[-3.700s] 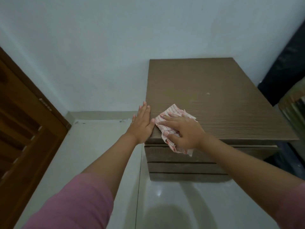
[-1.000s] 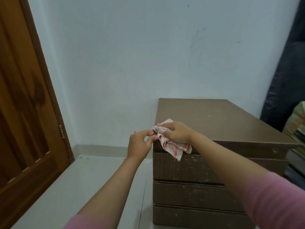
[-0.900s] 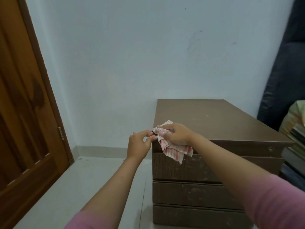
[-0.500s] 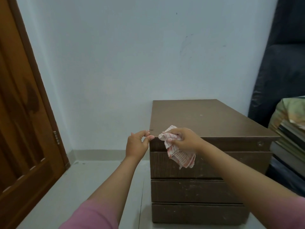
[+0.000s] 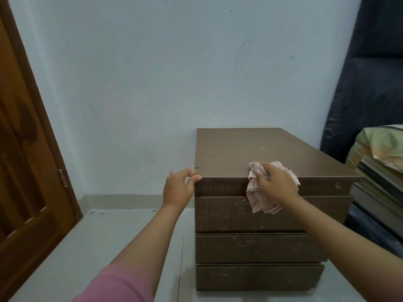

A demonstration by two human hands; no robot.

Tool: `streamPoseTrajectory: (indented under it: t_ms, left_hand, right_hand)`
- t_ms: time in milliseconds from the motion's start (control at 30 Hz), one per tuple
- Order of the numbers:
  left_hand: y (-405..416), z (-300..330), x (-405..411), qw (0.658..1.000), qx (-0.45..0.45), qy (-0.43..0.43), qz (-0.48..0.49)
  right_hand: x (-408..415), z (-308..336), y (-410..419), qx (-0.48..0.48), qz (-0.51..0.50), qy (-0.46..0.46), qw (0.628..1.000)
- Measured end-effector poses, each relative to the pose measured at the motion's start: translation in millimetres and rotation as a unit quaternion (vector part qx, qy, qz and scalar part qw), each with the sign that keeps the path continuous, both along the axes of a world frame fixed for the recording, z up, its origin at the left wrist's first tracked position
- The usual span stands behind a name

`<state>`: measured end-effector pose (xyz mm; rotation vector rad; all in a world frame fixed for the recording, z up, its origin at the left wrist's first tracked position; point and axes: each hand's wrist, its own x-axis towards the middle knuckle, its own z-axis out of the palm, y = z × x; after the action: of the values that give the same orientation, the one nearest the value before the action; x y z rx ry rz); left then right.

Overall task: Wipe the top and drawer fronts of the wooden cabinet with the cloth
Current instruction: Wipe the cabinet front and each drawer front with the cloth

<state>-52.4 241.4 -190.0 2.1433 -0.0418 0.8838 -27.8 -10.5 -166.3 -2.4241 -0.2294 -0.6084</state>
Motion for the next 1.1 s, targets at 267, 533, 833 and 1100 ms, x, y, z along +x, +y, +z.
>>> streamPoseTrajectory:
  t_ms: [267,533,833,1100]
  left_hand:
    - [2,-1,2,1.000,0.013,-0.004,0.000]
    - [4,-1,3,1.000,0.029,0.003,0.000]
    - [3,-5,5,0.999,0.021,0.026,0.008]
    - [1,-4,4,1.000,0.011,0.026,0.009]
  right_hand:
    - [1,-5,48,-0.055,0.095,-0.040,0.993]
    - [5,-17,40,-0.056,0.184,-0.063,0.979]
    - [2,-12,22,-0.105,0.190,-0.039,0.975]
    - [8,-19,40,-0.044,0.111,-0.069,0.991]
